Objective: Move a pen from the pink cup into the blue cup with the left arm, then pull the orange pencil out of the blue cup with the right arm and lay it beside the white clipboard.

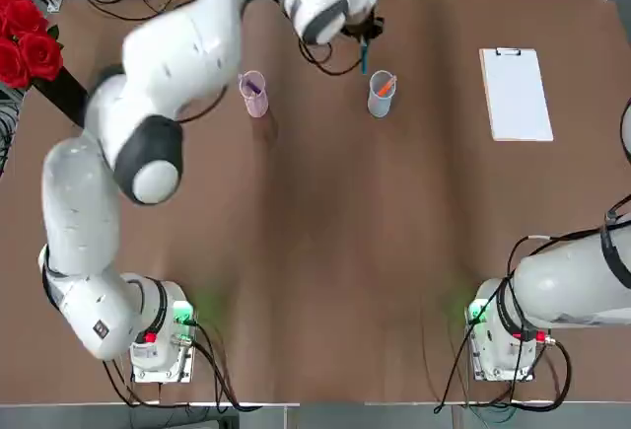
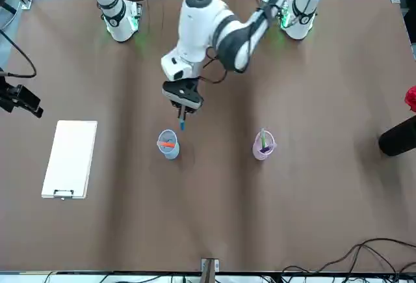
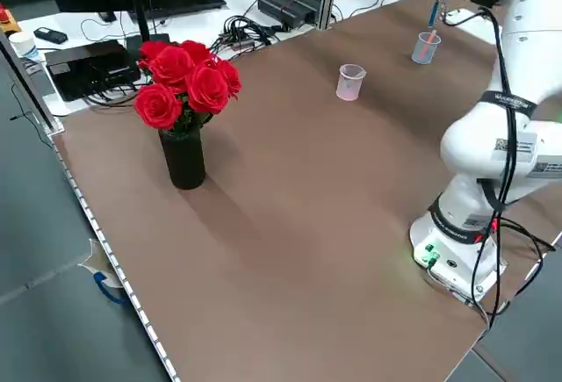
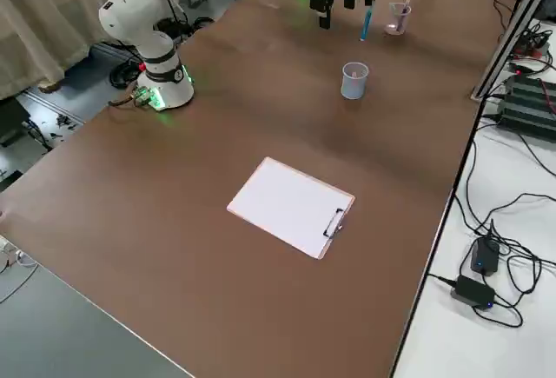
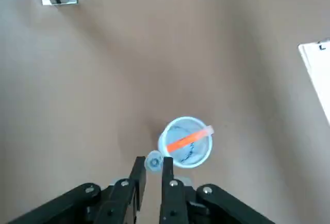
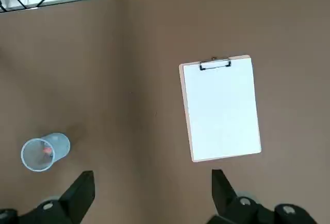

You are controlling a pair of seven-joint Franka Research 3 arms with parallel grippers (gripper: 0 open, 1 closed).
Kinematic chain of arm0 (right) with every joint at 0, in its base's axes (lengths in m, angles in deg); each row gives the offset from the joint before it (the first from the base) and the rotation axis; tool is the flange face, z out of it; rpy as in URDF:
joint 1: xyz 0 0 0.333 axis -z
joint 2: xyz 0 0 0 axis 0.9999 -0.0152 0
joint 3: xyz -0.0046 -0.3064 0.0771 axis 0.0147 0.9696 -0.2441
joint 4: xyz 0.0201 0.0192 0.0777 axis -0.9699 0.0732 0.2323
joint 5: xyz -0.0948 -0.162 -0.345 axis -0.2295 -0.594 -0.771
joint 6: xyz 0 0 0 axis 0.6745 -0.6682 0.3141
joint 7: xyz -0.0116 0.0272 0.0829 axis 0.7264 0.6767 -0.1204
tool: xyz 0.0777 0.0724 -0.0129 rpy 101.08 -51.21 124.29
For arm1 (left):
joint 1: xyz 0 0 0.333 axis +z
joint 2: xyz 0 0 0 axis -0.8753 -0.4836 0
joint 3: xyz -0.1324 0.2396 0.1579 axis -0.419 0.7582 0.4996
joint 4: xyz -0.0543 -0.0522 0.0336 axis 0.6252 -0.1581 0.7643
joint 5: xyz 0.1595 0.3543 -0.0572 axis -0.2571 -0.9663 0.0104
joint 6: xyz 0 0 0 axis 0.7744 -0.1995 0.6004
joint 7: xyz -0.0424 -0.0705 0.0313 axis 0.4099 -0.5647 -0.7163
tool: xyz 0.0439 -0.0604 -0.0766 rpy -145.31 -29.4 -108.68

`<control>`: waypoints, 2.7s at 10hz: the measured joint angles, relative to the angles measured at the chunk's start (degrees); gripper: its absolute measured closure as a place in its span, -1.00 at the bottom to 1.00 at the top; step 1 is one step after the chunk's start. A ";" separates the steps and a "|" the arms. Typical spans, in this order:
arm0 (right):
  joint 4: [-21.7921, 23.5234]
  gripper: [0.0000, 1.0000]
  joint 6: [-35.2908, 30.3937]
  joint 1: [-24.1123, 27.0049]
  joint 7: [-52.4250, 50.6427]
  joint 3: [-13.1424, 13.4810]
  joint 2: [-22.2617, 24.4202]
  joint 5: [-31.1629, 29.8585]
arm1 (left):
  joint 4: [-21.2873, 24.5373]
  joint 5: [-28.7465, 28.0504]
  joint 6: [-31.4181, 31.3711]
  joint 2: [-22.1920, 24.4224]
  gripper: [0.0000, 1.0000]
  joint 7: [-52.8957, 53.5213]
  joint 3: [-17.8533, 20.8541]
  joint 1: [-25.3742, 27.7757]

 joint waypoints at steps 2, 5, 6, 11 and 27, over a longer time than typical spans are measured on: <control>0.00 -1.00 -0.04 0.03 0.00 0.04 0.00 0.00 | -0.84 0.00 -3.96 -2.20 0.67 -2.36 2.06 -2.33; 0.00 -1.00 -0.03 0.06 0.00 0.08 0.00 0.00 | -1.99 0.00 -7.02 -5.61 0.67 -2.88 2.52 -2.10; 0.00 -1.00 -0.03 0.10 0.00 0.15 0.00 0.00 | -2.19 0.00 -8.01 -6.64 0.67 -2.89 2.68 -2.23; 0.00 -1.00 -0.04 0.14 -0.05 0.22 0.00 0.00 | -2.59 0.00 -9.74 -9.63 0.67 -2.89 5.94 -3.52; 2.93 -1.00 5.25 -6.10 -9.50 -0.46 -17.67 22.26 | -4.44 9.31 30.24 6.29 -1.00 15.82 6.59 10.16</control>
